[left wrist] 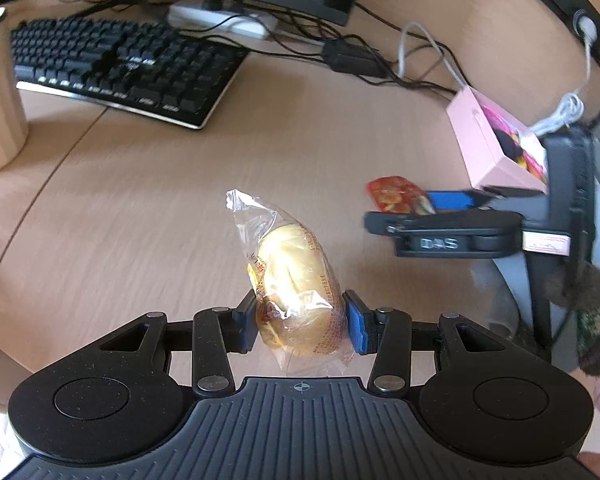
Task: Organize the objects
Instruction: 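Grasp the red quail-egg snack packet with the right tool while the left tool holds the bun, then release the bun and the snack packet into the pink box with both tools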
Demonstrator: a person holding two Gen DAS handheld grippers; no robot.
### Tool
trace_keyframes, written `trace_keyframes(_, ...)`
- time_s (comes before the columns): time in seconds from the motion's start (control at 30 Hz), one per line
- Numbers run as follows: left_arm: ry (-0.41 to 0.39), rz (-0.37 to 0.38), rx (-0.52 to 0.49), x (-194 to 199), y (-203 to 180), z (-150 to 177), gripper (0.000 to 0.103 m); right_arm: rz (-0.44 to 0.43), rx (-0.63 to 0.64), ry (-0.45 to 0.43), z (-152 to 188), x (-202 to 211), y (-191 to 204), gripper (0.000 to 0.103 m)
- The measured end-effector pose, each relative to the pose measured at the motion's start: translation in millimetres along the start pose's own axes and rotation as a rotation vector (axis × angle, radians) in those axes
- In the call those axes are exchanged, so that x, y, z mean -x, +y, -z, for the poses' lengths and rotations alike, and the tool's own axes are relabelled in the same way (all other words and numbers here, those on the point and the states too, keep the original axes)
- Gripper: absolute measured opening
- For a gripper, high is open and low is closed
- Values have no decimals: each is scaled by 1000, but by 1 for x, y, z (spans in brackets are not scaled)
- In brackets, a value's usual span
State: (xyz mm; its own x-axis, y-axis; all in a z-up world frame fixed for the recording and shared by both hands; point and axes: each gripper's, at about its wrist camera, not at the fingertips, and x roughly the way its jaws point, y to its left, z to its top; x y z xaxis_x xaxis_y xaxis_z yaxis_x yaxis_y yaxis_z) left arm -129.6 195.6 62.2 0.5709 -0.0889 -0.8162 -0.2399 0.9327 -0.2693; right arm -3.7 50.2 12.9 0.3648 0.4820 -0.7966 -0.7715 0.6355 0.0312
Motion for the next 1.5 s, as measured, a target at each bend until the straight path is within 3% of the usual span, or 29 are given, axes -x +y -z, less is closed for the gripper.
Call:
trace_keyframes(0.13, -2, 20, -31, 2, -11, -1, 48, -21, 10, -12, 4, 16, 4, 73)
trace_keyframes(0.37, 28, 92, -107, -14, -40, -9, 48, 22, -41, -19, 34, 70, -16, 73)
trace_keyframes(0.67, 150, 285, -273, -45, -103, -15, 48, 189, -251, -37, 94, 137, -70, 73)
trace_keyframes(0.77, 117, 349, -308, -47, -132, -42, 48, 251, -326, -72, 112, 161, -86, 73)
trace_keyframes(1.0, -82, 447, -420, -54, -226, -131, 48, 349, -436, -163, 144, 204, -113, 73)
trace_keyframes(1.13, -121, 487, -398, -80, -275, -168, 48, 372, -477, -193, 159, 216, -123, 73)
trace_keyframes(1.27, -56, 463, -391, -118, -300, -183, 48, 374, -509, -191, 168, 215, -134, 73)
trace_keyframes(1.4, -68, 466, -325, -141, -301, -181, 48, 366, -509, -189, 173, 214, -140, 73)
trace_keyframes(1.5, -111, 413, -322, -138, -294, -176, 48, 361, -498, -177, 172, 211, -144, 73)
